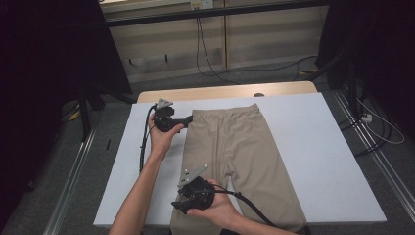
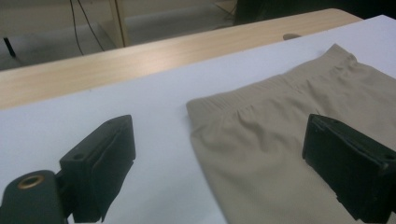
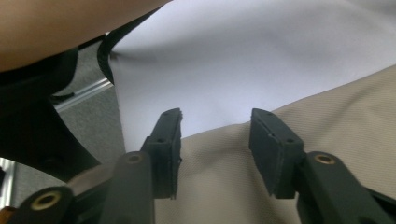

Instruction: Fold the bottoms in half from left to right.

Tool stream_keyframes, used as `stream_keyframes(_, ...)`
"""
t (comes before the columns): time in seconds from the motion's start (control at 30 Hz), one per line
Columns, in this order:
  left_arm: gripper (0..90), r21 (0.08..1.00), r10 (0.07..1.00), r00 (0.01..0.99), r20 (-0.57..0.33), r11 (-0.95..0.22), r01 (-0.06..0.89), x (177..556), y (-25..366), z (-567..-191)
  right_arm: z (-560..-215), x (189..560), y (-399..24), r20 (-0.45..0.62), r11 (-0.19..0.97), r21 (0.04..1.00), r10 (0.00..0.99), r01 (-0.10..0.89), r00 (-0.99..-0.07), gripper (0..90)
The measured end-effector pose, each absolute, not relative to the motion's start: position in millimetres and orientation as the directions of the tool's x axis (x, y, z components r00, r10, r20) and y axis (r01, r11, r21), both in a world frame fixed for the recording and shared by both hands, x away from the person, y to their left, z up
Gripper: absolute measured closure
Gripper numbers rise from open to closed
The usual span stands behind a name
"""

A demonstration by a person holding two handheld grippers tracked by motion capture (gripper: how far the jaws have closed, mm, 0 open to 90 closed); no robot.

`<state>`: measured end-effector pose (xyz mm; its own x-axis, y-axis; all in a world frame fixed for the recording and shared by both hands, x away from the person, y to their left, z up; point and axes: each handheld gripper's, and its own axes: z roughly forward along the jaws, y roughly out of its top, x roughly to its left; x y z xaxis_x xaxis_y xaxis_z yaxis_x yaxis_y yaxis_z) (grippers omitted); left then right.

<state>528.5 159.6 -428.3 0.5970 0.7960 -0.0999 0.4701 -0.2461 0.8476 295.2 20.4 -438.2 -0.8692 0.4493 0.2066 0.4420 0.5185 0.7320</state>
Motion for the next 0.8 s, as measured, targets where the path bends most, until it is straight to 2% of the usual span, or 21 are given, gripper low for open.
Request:
stream_keyframes(0.27,10.5,0.854,0.783,0.616,-0.085,-0.261,0.45,525,150,-427,-445,294,27,0.168,0.549,0.703,0.489,0.451,-0.856,54.4)
stream_keyframes(0.57,10.6,0.85,0.793,0.602,-0.097,-0.248,0.464,525,151,-429,-448,293,39,0.162,0.544,0.689,0.528,0.479,-0.834,47.4)
stream_keyframes(0.7,11.0,0.849,0.802,0.592,-0.08,-0.257,0.462,526,153,-429,-449,286,49,0.092,0.569,0.684,0.554,0.457,-0.827,47.1)
stream_keyframes(0.73,11.1,0.849,0.805,0.59,-0.071,-0.262,0.46,526,153,-430,-451,281,53,0.042,0.58,0.687,0.569,0.437,-0.821,46.8)
stream_keyframes(0.8,11.2,0.845,0.808,0.585,-0.071,-0.263,0.466,527,153,-432,-450,281,54,0.045,0.578,0.682,0.579,0.448,-0.814,47.0)
